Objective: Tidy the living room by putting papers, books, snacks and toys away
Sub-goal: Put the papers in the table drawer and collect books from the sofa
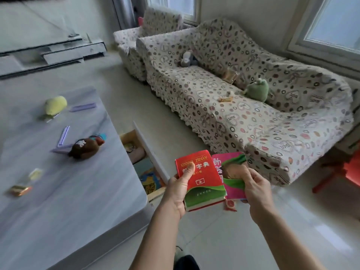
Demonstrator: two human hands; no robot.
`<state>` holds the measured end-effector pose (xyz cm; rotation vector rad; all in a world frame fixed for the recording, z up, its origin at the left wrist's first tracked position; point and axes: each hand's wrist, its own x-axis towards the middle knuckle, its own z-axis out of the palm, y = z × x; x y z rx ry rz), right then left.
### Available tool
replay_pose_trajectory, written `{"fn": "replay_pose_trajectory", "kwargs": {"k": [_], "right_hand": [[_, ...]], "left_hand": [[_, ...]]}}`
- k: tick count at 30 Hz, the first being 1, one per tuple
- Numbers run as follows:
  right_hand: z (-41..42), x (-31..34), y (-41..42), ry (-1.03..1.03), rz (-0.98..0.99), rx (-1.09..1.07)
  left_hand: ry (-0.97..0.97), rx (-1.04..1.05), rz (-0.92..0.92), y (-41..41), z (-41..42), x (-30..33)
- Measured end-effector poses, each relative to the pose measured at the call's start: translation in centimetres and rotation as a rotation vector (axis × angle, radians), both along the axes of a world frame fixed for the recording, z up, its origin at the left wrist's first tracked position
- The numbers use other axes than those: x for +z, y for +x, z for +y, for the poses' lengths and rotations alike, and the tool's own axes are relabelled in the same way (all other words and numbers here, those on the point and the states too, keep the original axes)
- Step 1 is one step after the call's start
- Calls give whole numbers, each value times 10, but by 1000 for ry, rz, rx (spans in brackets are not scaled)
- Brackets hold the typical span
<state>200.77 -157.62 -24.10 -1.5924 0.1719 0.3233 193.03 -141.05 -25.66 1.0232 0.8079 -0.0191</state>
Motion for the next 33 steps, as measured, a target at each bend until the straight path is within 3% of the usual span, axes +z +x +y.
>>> {"fn": "replay_pose_trajectory", "kwargs": {"k": [16, 25, 30, 33], "right_hand": [[269, -53, 137, -104, 100, 390], [392, -127, 188, -188, 253, 672], [454, -192, 232, -354, 336, 852], [494, -234, 260, -502, 347, 1049]], "left_hand": [[-10, 289, 111, 107, 229, -58], [-66, 440, 253, 150, 317, -158], [-30, 503, 336, 184, 356, -228], [-114, 617, 366, 205, 375, -277]]}}
